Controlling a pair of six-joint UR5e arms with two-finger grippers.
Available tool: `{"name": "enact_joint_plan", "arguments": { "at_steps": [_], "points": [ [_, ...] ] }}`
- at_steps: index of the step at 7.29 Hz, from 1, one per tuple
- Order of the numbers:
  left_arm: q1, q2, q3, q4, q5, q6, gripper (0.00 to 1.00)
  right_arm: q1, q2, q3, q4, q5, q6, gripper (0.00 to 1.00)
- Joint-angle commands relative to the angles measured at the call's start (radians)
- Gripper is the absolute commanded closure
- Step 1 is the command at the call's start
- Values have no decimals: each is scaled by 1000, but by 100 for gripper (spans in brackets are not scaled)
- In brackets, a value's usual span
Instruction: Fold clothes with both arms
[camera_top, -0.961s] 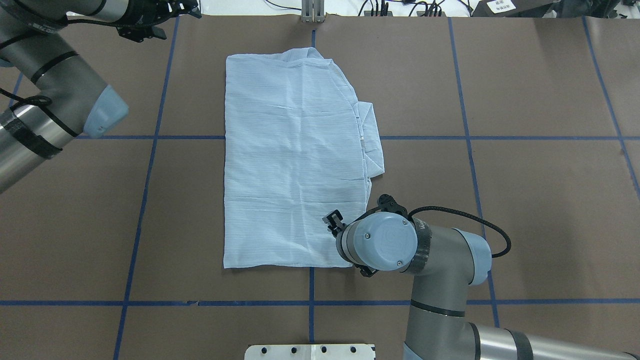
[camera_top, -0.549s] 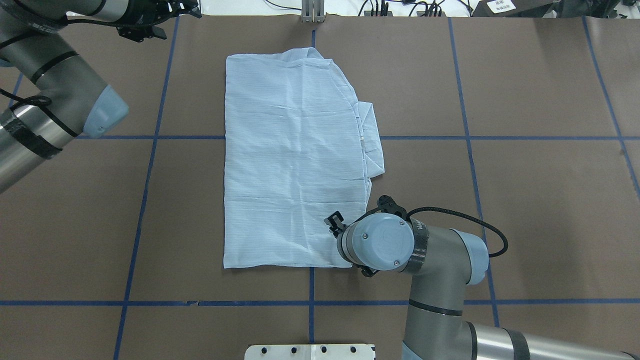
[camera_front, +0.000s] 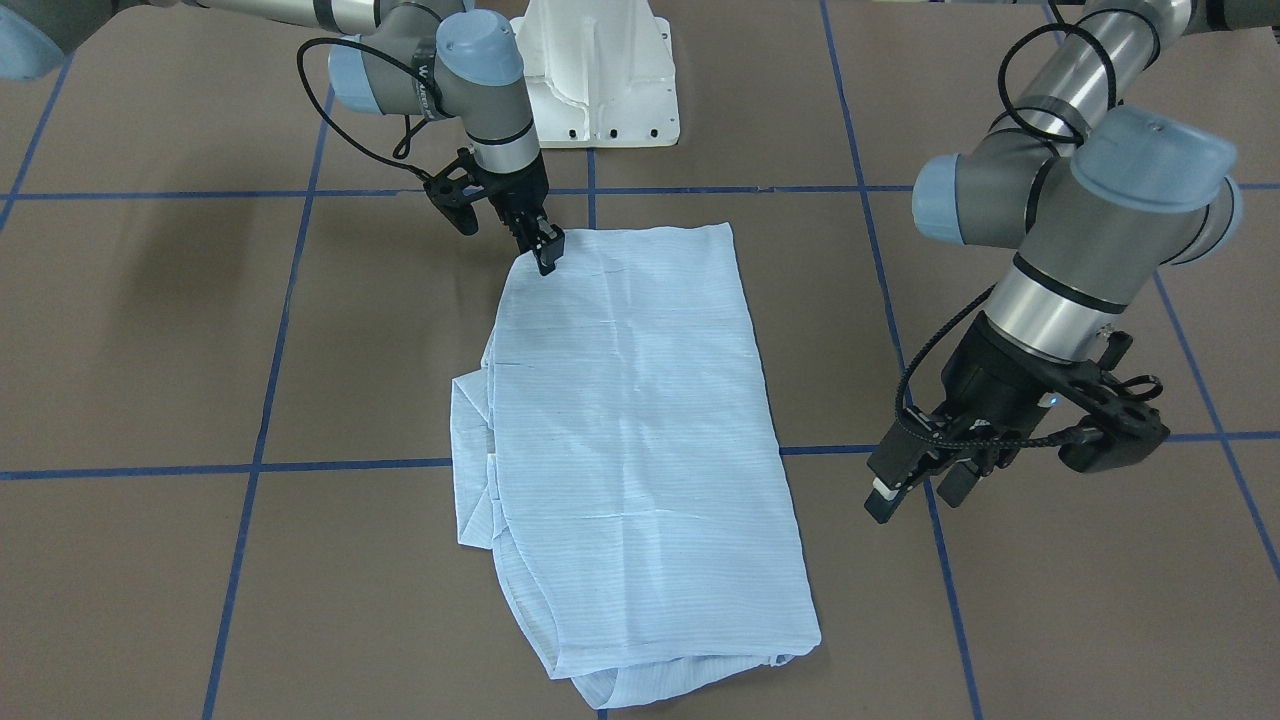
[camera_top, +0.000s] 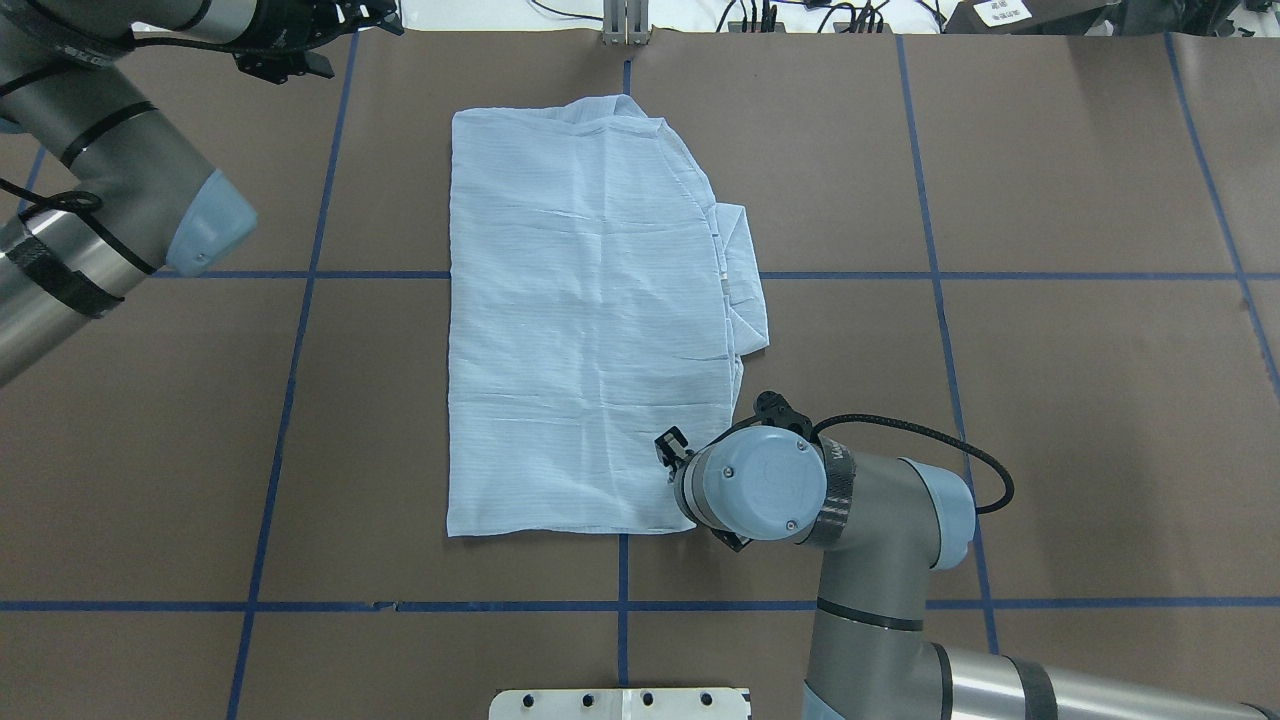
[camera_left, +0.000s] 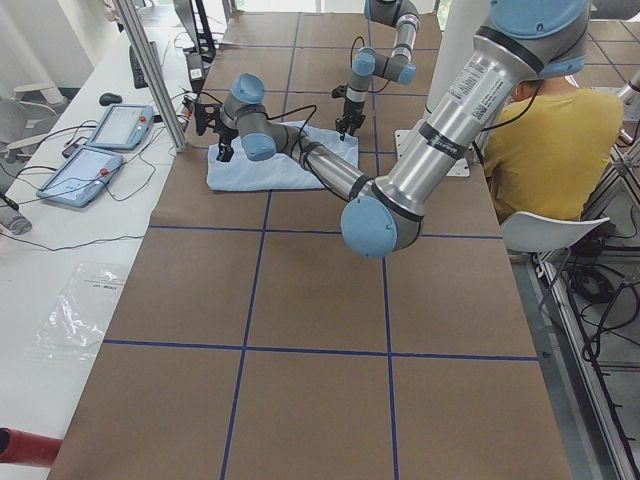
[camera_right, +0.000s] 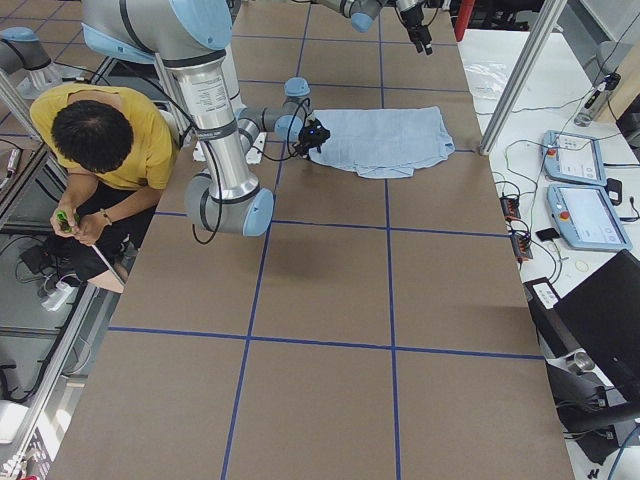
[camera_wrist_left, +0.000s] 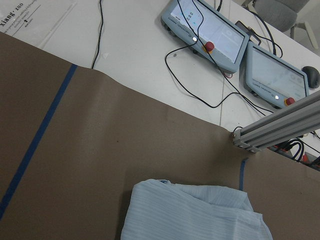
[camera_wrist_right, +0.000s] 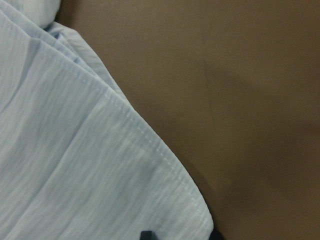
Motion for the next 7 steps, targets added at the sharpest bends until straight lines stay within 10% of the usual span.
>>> {"name": "enact_joint_plan", "arguments": {
  "at_steps": [1, 7],
  "points": [
    [0, 1, -7, 0, 0, 0, 1, 3, 1, 1, 6, 6, -5, 100],
    [76, 130, -163, 2, 9, -106, 1, 32, 9, 37, 6, 36, -4, 100]
  ]
}}
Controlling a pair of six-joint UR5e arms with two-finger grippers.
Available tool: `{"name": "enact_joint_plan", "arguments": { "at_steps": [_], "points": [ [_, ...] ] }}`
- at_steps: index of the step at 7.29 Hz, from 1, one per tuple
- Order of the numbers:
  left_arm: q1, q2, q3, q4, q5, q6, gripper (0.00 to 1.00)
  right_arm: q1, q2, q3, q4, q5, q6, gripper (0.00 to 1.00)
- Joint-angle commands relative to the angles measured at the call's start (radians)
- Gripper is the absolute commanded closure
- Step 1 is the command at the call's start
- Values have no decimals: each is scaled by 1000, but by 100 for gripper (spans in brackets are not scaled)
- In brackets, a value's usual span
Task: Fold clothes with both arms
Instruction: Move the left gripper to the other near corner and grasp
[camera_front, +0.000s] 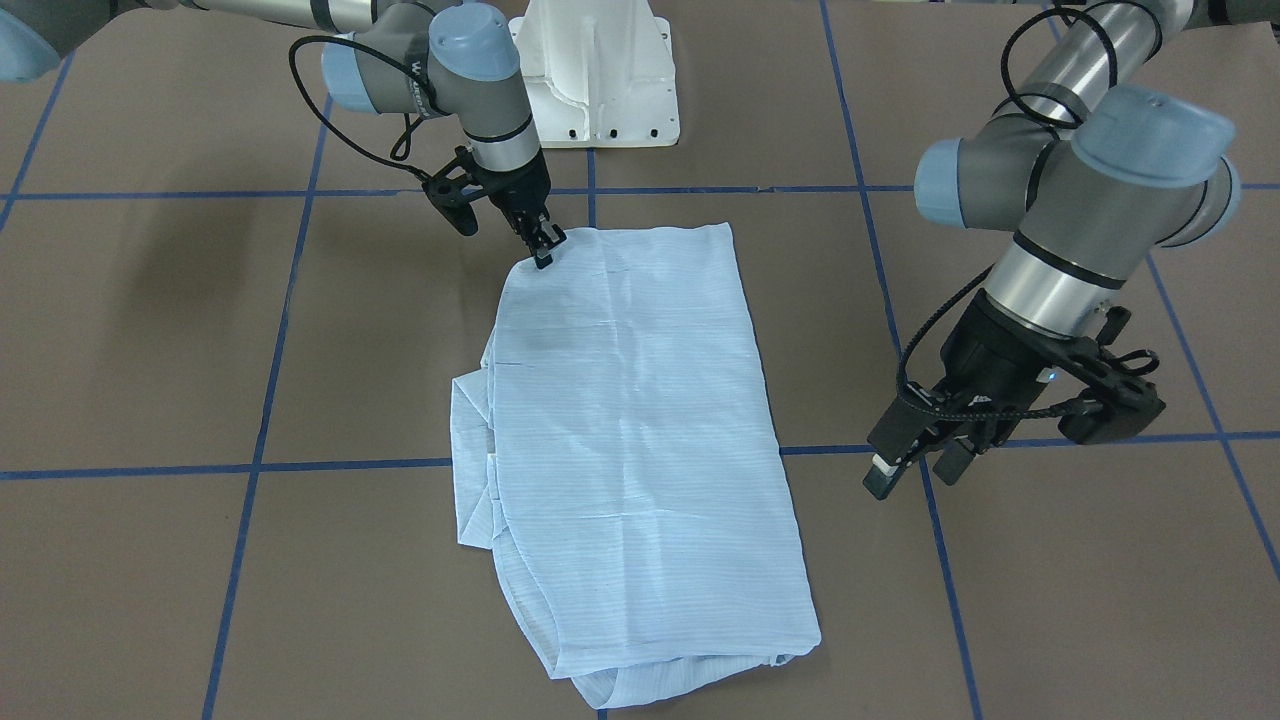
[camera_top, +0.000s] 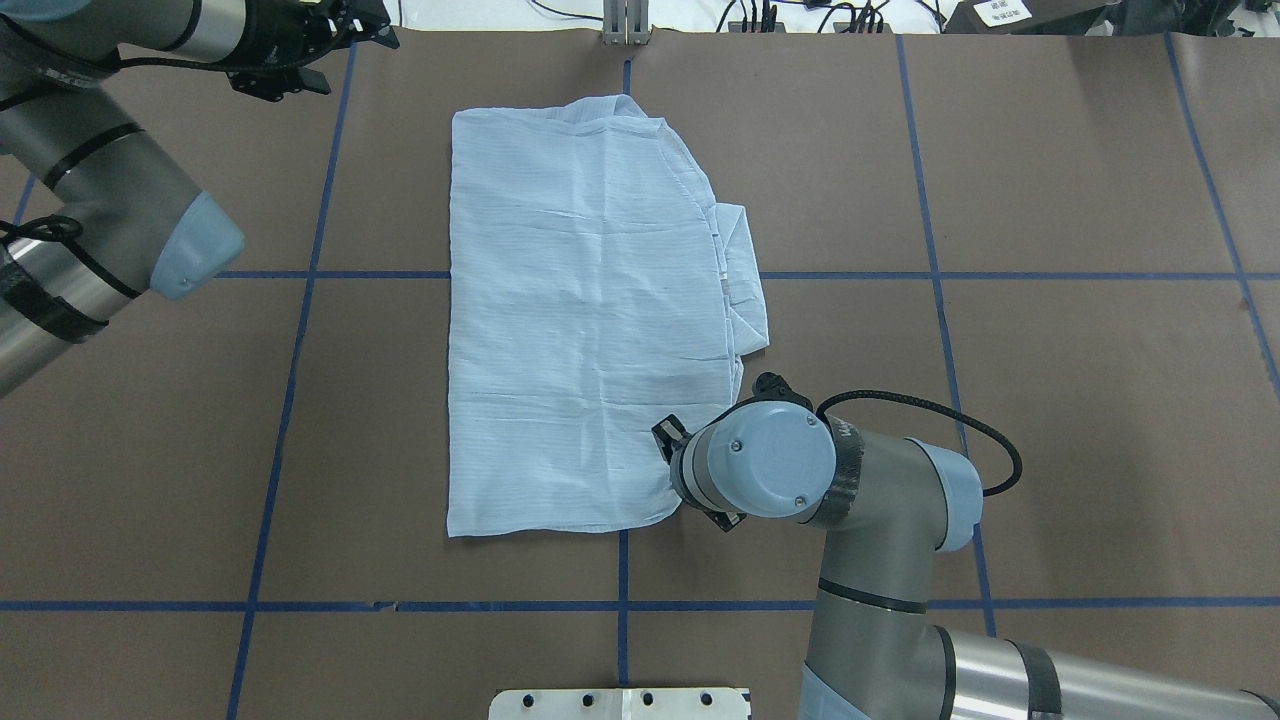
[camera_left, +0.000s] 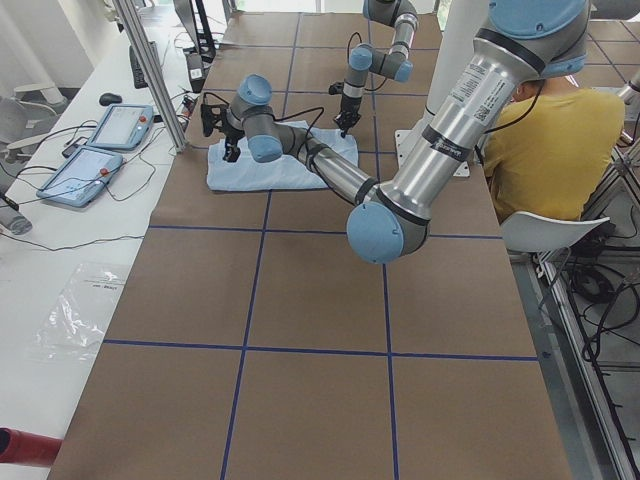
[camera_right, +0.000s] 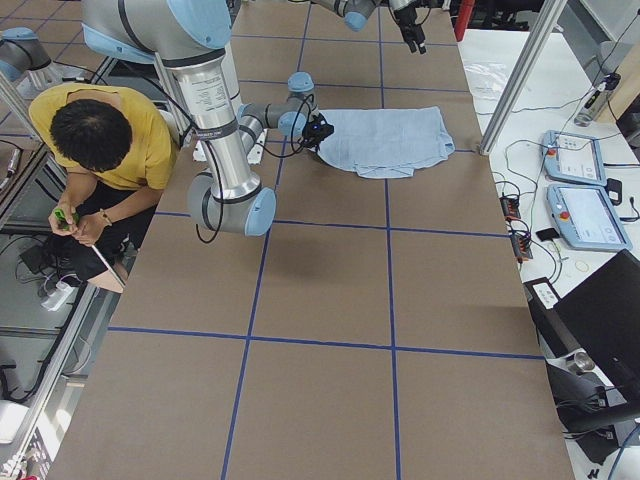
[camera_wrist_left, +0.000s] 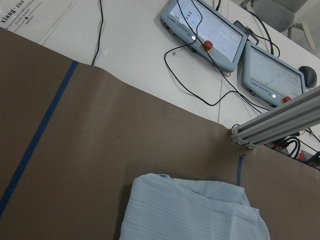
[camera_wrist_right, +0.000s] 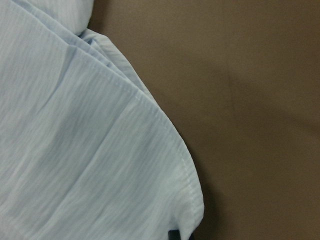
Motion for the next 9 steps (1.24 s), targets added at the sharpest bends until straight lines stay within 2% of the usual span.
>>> {"name": "enact_joint_plan", "arguments": {
  "at_steps": [1, 3, 4, 5, 7, 9],
  "points": [
    [109, 140, -163, 0, 6, -89, 0, 3, -5, 17, -1, 4, 0, 100],
    [306, 184, -242, 27, 38, -265, 1, 4, -8, 19, -2, 4, -2, 100],
    [397, 185, -248, 63, 124, -309, 1, 4, -10, 19, -2, 4, -3, 100],
    [461, 185, -260, 108, 152, -345, 1, 4, -10, 21, -1, 4, -3, 100],
    [561, 203, -262, 135, 205, -393, 1, 4, -10, 28, -2, 4, -3, 100],
    [591, 207, -292, 237, 206, -390, 5, 3, -12, 31, -2, 4, -3, 100]
  ]
}}
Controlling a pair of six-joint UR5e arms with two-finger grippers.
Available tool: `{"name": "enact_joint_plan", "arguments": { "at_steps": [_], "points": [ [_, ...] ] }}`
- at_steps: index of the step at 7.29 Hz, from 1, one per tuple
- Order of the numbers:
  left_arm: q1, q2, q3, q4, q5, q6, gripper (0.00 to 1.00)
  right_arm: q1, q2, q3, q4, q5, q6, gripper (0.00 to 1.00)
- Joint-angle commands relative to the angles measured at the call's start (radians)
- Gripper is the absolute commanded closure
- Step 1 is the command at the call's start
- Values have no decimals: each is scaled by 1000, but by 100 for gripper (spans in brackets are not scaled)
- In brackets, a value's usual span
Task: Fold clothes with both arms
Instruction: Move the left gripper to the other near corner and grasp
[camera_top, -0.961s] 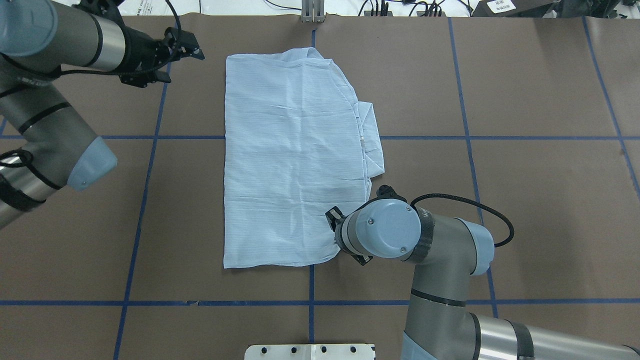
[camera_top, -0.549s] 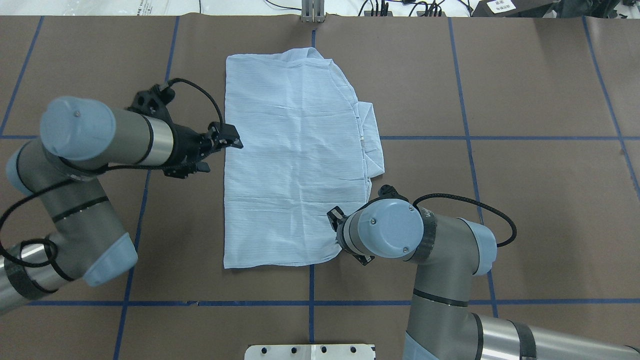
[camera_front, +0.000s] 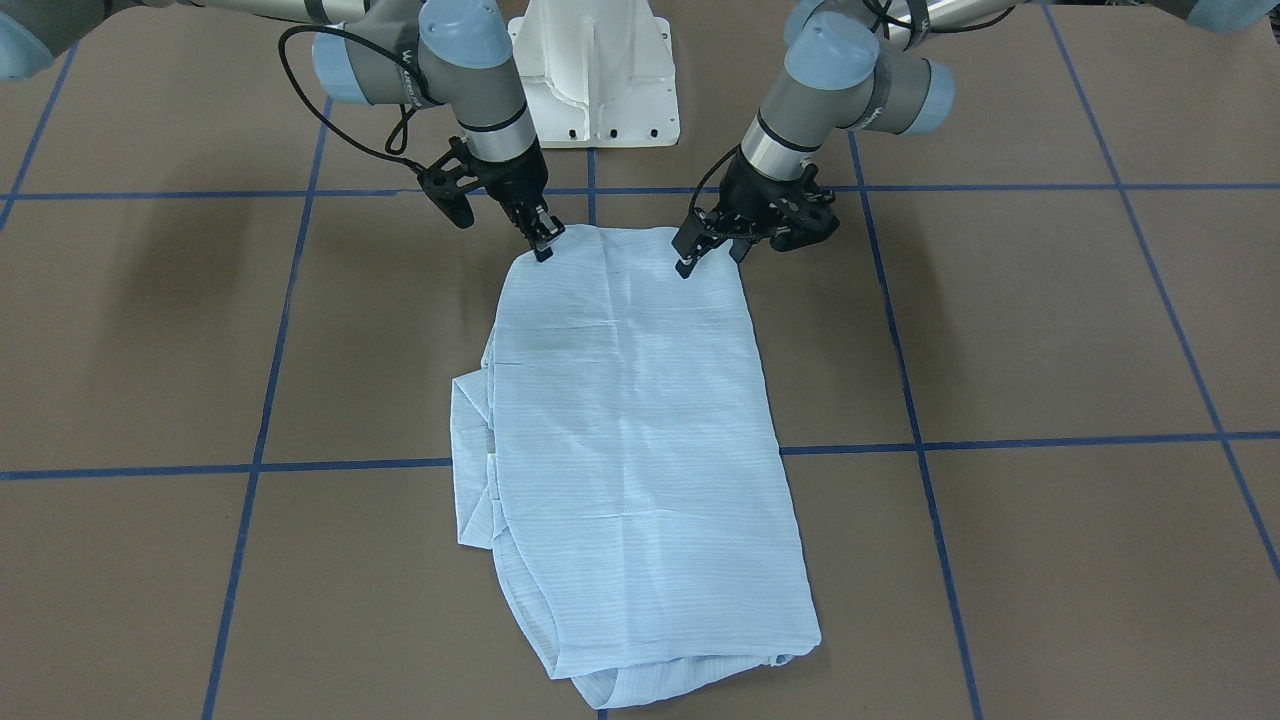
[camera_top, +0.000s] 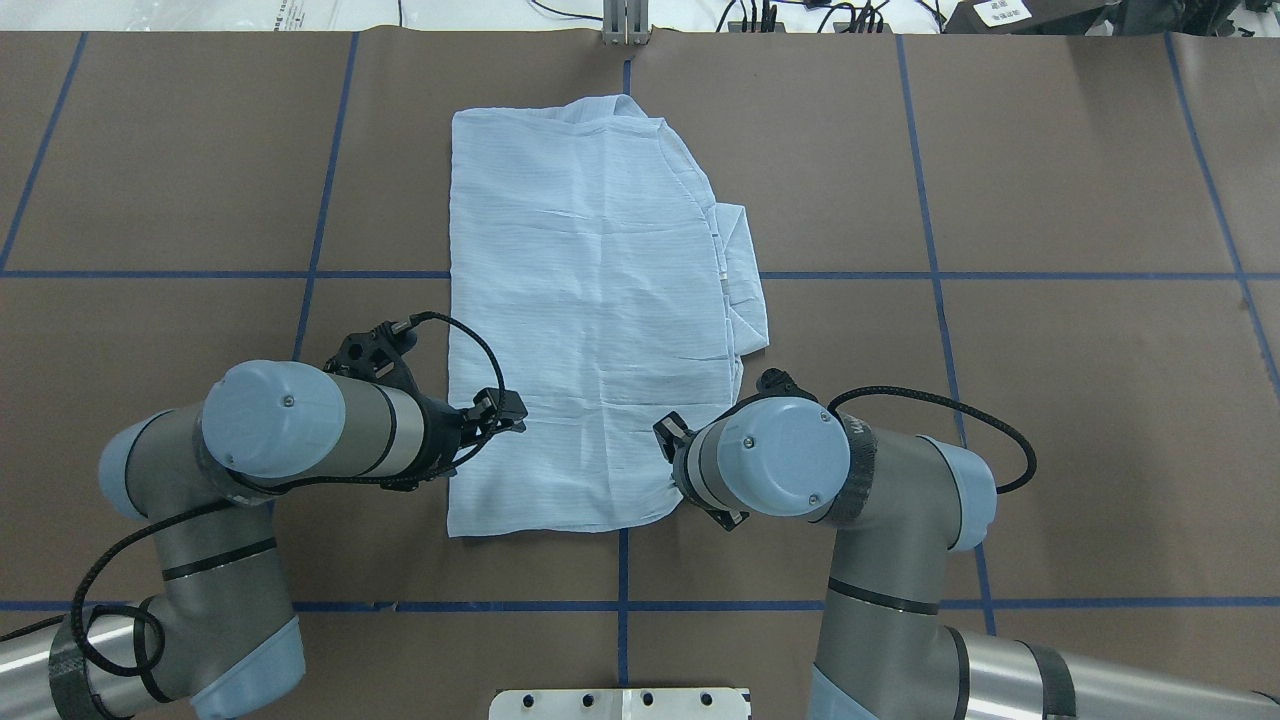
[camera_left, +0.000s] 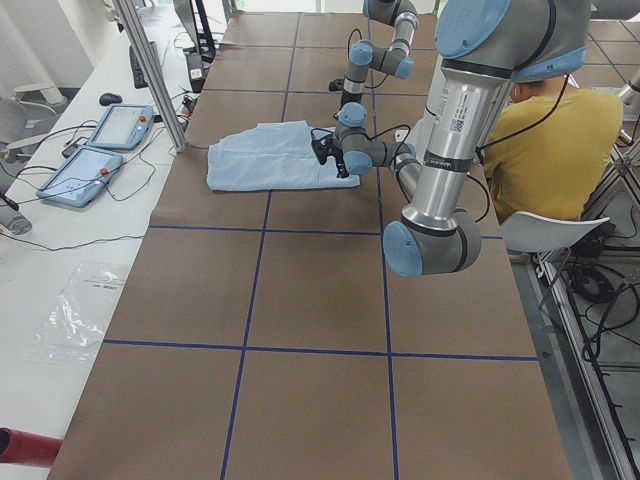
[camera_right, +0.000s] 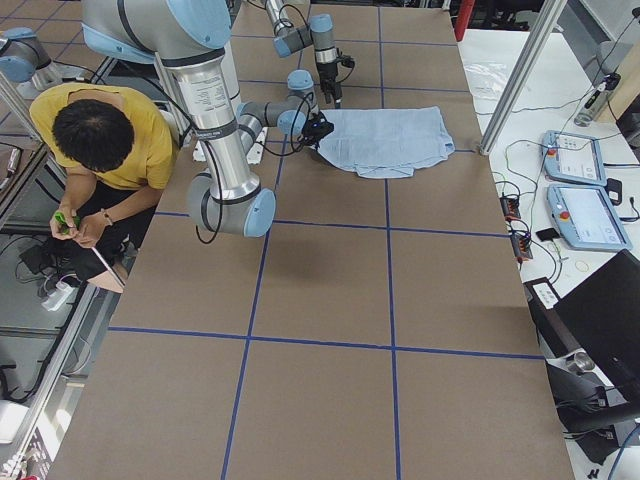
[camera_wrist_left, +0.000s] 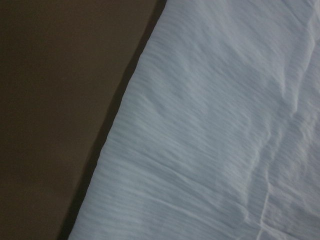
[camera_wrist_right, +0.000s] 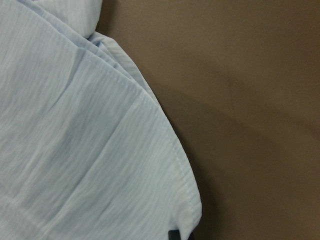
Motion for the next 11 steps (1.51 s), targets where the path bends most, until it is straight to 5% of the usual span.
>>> {"name": "enact_joint_plan", "arguments": {
  "at_steps": [1, 7, 9, 10, 11],
  "points": [
    [40, 18, -44, 75, 4, -2, 6, -1, -2, 6, -2, 0, 2, 100],
    [77, 41, -28, 78, 2, -3, 11, -3, -1, 7, -2, 0, 3, 100],
    [77, 41, -28, 78, 1, -5, 48, -3, -1, 7, -2, 0, 3, 100],
    [77, 42, -26, 80, 1, -5, 54, -3, -1, 7, -2, 0, 2, 100],
    [75, 44, -26, 80, 1, -5, 75, -3, -1, 7, -2, 0, 2, 100]
  ]
}}
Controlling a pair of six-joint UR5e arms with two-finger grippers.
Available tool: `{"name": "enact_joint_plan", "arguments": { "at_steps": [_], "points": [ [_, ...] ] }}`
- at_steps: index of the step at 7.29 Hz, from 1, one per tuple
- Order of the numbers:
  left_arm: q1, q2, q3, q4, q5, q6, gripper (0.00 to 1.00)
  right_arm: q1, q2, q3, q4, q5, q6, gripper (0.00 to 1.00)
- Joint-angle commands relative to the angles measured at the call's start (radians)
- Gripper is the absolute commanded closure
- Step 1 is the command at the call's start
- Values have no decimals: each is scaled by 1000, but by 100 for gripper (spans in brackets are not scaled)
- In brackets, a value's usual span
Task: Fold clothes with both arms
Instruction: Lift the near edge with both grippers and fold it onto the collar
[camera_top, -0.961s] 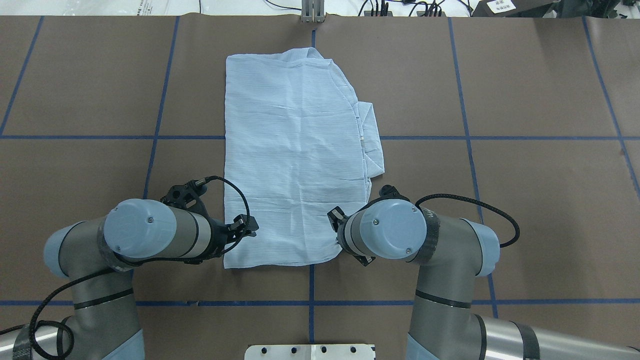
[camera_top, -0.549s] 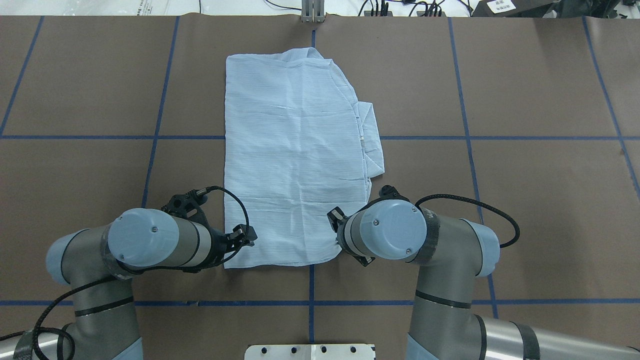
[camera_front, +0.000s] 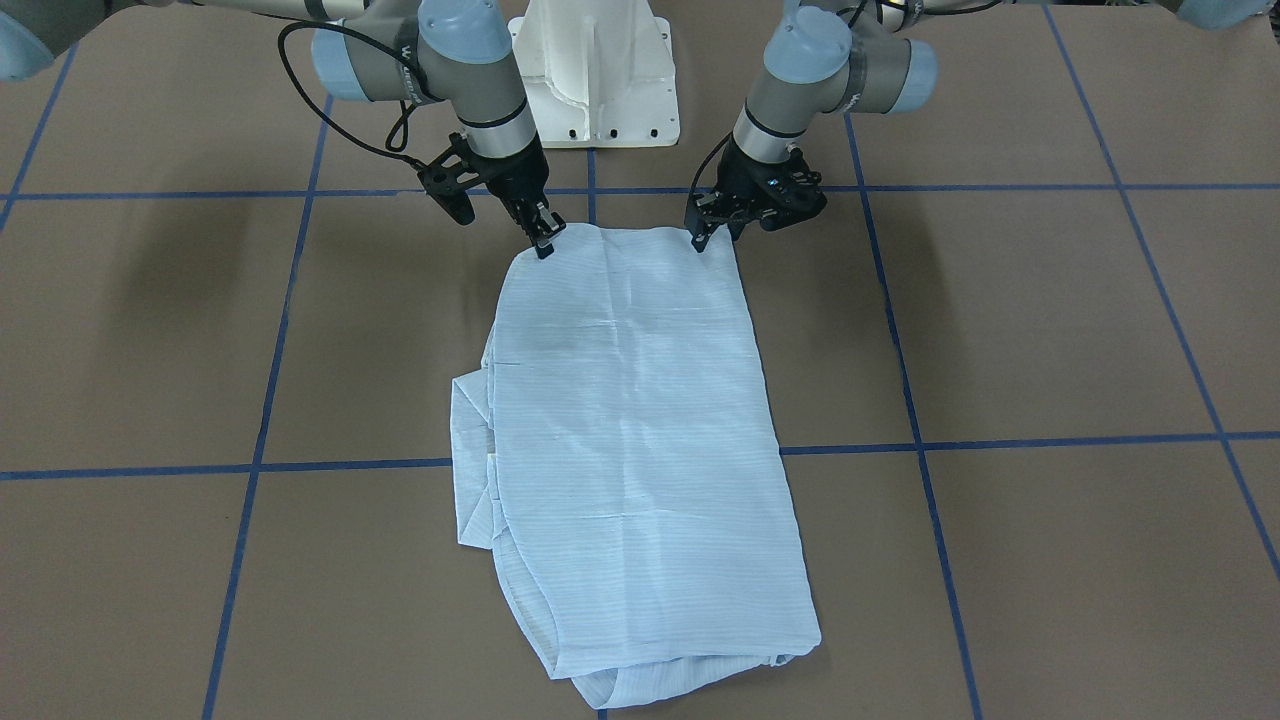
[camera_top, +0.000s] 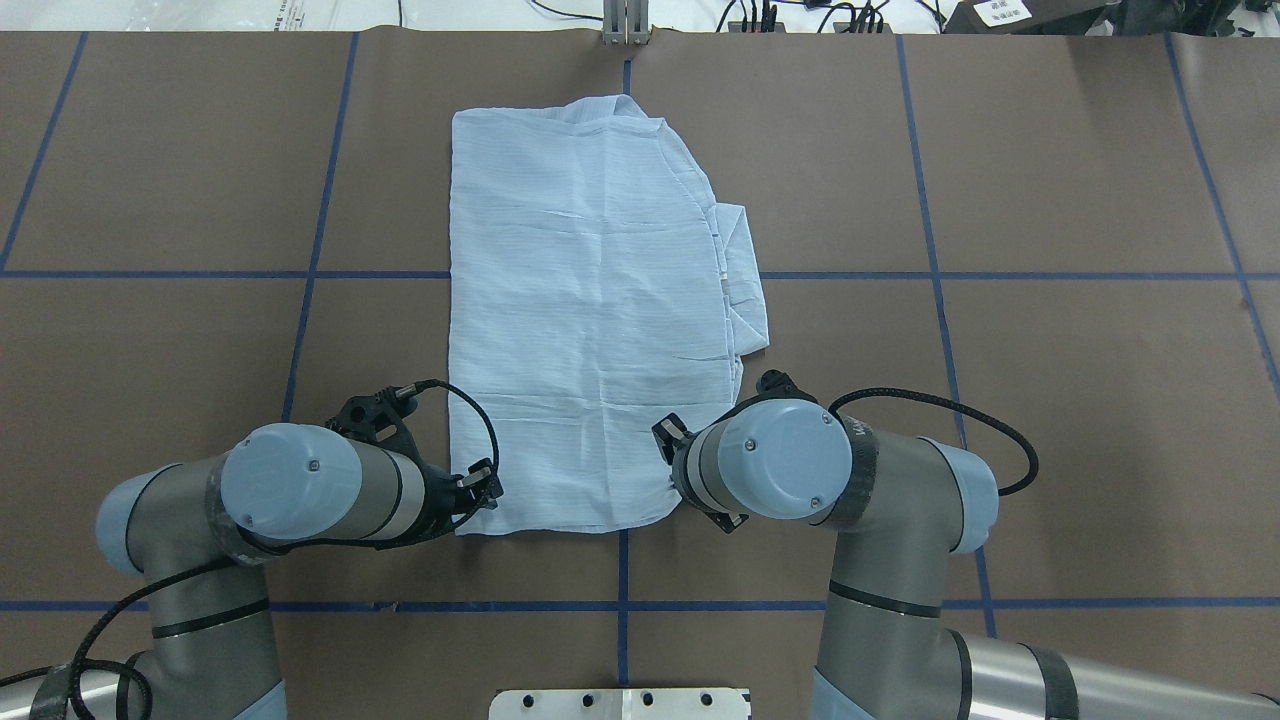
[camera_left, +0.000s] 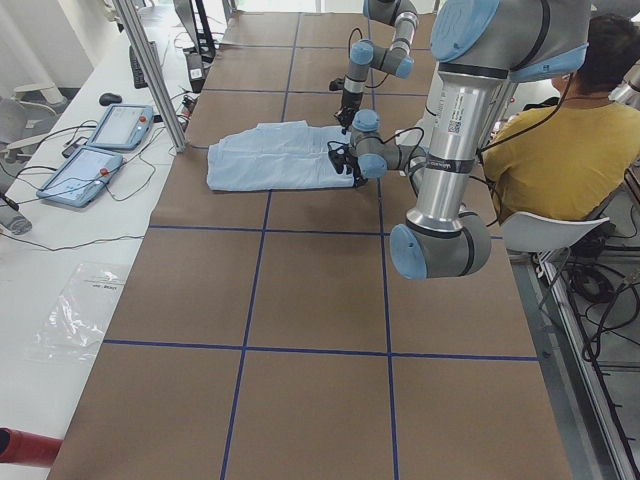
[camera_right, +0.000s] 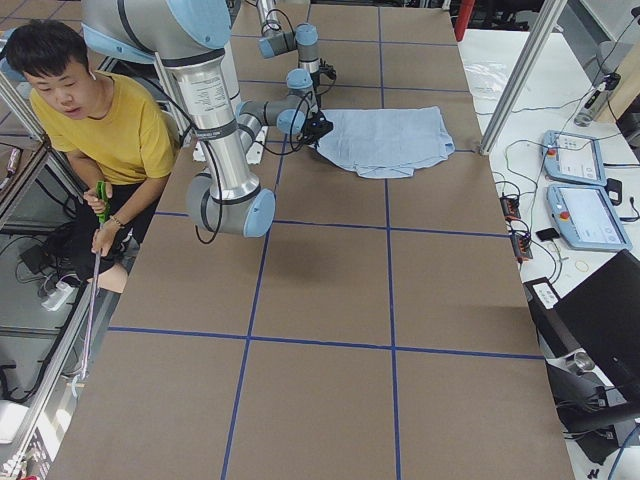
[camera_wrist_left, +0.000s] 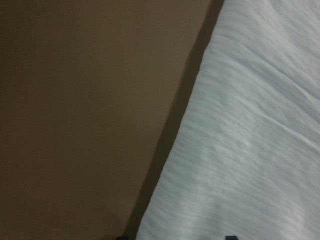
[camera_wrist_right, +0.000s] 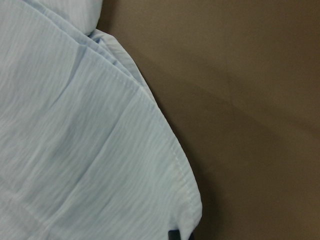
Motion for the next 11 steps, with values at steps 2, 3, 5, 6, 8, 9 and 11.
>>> {"name": "enact_joint_plan", "arguments": {
  "at_steps": [2, 3, 5, 6, 8, 9, 11],
  "points": [
    [-1, 2, -6, 2, -2, -2, 100, 2, 2, 3, 0, 0, 1, 100],
    [-3, -3, -18, 2, -5, -3, 100, 0, 0, 23, -9, 0, 0, 100],
    [-45, -12, -84, 8, -8, 0, 100, 11, 11, 52, -47, 0, 0, 100],
    [-146, -45, -79, 8, -56, 15, 100, 35, 14, 57, -54, 0, -2, 100],
    [-341, -99, -53, 7, -184, 71, 100, 153, 73, 45, -80, 43, -55, 100],
    [-372, -140, 2, 7, -193, 95, 100, 216, 104, 7, -75, 88, -103, 100],
    [-412, -269, 204, -18, -189, 153, 100, 320, 308, -273, -66, 167, -155, 100]
  ]
}}
